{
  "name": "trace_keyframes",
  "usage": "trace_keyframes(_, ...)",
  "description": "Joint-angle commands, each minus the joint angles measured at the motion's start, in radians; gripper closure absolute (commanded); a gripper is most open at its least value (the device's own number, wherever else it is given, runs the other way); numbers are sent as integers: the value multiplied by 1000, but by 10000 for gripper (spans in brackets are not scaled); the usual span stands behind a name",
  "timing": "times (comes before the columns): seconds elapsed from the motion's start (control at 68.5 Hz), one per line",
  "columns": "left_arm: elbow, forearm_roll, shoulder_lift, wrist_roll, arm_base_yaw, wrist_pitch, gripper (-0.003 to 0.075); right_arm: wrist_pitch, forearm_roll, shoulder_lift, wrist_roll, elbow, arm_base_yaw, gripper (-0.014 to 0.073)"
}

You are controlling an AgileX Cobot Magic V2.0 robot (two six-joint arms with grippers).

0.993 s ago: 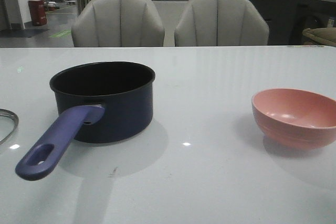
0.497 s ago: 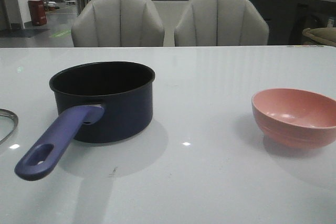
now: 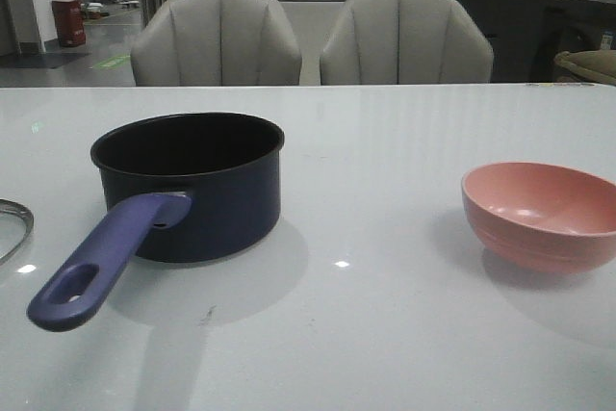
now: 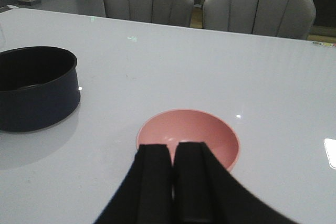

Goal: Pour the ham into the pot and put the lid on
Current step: 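Withdraw the right gripper and grasp the lid knob with the left gripper, then lift the glass lid and lower it onto the pot with the left gripper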

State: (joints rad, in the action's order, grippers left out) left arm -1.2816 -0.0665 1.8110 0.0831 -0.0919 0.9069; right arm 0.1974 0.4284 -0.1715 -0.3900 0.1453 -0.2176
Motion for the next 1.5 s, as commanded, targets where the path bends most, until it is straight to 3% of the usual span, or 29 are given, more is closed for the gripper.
trace_keyframes(0.0,-30,-10,-16,9,7,18,73,-74,11,-7,-5,29,0,432)
trace_keyframes(0.336,-30,-10,25,9,8,25,99,-74,11,-7,-5,29,0,432)
trace_keyframes(0.438,-30,-10,27,7,8,22,182,-74,11,-7,-5,29,0,432)
trace_keyframes(0.628,-30,-10,27,7,8,15,409,-74,11,-7,-5,29,0,432)
trace_keyframes(0.701,-30,-10,27,7,8,14,444,-74,11,-7,-5,29,0,432)
trace_keyframes(1.154,-37,-10,1,7,8,15,445,-74,11,-7,-5,29,0,432)
trace_keyframes(1.49,-147,-6,-95,6,26,57,445,-74,11,-7,-5,29,0,432)
